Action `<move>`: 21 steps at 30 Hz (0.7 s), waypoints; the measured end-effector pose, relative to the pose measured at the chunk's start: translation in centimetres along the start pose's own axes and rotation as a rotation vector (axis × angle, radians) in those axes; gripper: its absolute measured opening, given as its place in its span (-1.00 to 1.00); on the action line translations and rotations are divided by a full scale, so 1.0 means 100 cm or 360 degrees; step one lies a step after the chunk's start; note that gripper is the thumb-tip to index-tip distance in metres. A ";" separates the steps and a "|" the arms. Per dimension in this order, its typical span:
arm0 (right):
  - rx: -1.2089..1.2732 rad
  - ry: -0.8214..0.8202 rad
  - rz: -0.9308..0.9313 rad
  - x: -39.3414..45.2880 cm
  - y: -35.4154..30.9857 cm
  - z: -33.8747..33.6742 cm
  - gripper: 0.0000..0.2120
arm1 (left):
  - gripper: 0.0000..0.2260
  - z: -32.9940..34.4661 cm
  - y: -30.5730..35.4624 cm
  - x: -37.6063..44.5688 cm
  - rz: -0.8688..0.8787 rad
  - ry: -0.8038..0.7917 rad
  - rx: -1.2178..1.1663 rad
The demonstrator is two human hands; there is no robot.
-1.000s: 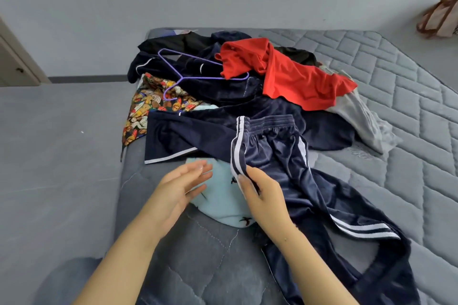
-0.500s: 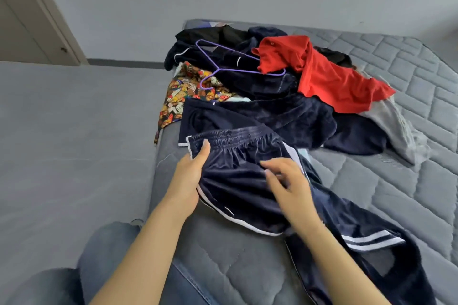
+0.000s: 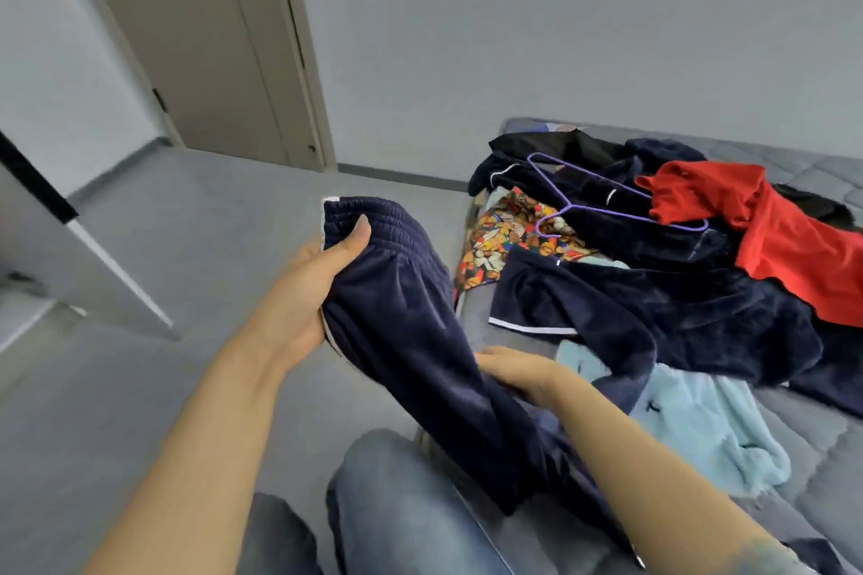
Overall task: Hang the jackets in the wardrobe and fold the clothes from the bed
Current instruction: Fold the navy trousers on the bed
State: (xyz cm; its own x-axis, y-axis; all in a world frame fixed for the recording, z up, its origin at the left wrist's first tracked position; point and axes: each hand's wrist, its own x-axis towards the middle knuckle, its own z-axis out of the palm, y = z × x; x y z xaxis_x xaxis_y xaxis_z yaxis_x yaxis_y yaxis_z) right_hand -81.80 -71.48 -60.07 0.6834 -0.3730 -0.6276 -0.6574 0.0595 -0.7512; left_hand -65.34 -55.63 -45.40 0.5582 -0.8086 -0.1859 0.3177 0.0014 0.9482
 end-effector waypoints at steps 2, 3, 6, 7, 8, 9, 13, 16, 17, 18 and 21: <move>0.0300 -0.0084 -0.0119 0.002 -0.037 0.029 -0.65 | -0.70 -0.038 0.022 -0.005 0.0042 0.0138 -0.0004; 0.0438 -0.0094 -0.0196 0.004 -0.057 0.041 -0.63 | -0.62 -0.058 0.032 -0.007 0.0071 0.0212 -0.0022; 0.0732 -0.0041 -0.0413 0.013 -0.125 0.073 -0.54 | -0.50 -0.125 0.063 -0.019 0.0215 0.0416 -0.0084; 0.0796 -0.0039 -0.0489 0.015 -0.150 0.084 -0.50 | -0.48 -0.148 0.074 -0.025 0.0265 0.0510 -0.0093; 0.0841 -0.0064 -0.0564 0.017 -0.175 0.096 -0.47 | -0.47 -0.171 0.084 -0.032 0.0318 0.0617 -0.0109; 0.0878 -0.0120 -0.0627 0.019 -0.199 0.109 -0.46 | -0.48 -0.194 0.094 -0.041 0.0377 0.0717 -0.0126; 0.0887 -0.0363 -0.0851 0.025 -0.285 0.172 -0.48 | -0.61 -0.279 0.121 -0.085 0.0597 0.1020 -0.0140; 0.0872 -0.0526 -0.1010 0.031 -0.331 0.216 -0.62 | -0.61 -0.324 0.137 -0.121 0.0610 0.1224 -0.0121; 0.0857 -0.0566 -0.1033 0.032 -0.347 0.233 -0.66 | -0.60 -0.338 0.143 -0.135 0.0630 0.1295 -0.0115; 0.0838 -0.0604 -0.1057 0.032 -0.363 0.249 -0.69 | -0.62 -0.349 0.150 -0.149 0.0657 0.1357 -0.0110; 0.0773 -0.0680 -0.1087 0.026 -0.407 0.290 -0.75 | -0.75 -0.369 0.172 -0.188 0.0730 0.1494 -0.0031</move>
State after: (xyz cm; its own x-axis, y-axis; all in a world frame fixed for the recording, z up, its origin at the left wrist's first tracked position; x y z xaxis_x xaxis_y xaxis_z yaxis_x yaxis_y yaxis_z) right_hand -44.05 -47.97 -37.04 0.9941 -0.1041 0.0308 0.0674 0.3691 -0.9269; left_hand -42.04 -18.70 -35.09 0.9969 0.0538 0.0576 -0.0676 0.2089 0.9756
